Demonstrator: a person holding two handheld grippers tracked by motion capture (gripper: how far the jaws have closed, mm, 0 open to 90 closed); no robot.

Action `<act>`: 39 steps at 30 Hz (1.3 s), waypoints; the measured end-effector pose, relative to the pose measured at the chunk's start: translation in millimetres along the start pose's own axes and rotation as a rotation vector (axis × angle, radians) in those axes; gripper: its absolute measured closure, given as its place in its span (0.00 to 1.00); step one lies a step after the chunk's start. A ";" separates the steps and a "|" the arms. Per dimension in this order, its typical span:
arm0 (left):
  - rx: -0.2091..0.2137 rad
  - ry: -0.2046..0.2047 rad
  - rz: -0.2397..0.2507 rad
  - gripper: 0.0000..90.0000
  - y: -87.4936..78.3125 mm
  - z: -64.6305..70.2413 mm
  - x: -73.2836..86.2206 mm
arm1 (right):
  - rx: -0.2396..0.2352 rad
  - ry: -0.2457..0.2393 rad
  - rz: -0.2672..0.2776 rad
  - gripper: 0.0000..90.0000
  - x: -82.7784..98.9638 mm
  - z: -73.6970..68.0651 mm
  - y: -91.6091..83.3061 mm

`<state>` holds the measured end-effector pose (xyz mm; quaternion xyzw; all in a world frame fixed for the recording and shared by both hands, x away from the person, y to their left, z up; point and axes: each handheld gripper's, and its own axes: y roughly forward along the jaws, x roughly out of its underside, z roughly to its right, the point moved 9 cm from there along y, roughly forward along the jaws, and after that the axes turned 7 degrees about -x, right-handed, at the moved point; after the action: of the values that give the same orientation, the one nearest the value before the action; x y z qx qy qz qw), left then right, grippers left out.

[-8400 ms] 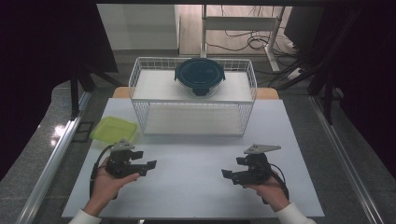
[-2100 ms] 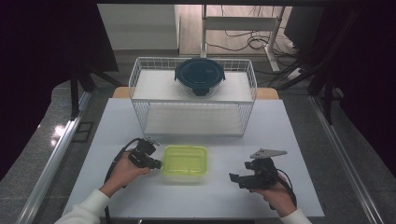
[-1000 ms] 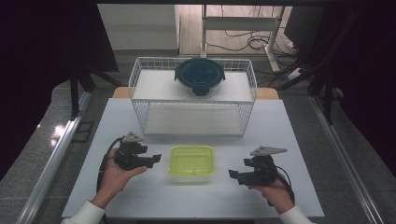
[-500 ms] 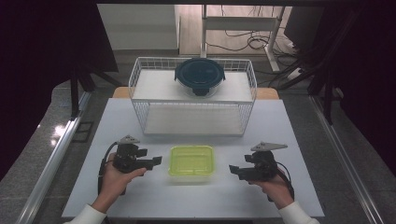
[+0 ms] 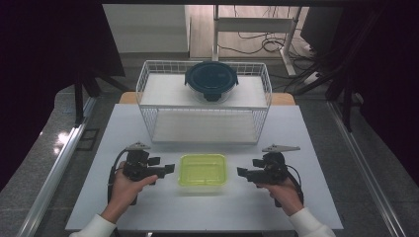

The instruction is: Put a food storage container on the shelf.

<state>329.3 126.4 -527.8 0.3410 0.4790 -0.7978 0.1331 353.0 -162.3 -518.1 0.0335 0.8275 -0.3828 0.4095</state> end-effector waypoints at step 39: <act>0.265 -0.254 -0.141 0.59 45.4 4.5 10.3 | -0.212 0.306 -0.080 0.57 6.1 2.5 61.0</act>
<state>344.4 100.8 -563.8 0.2177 0.3719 -0.8979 0.0901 373.1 -122.6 -560.3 0.0153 0.9164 -0.2999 0.2648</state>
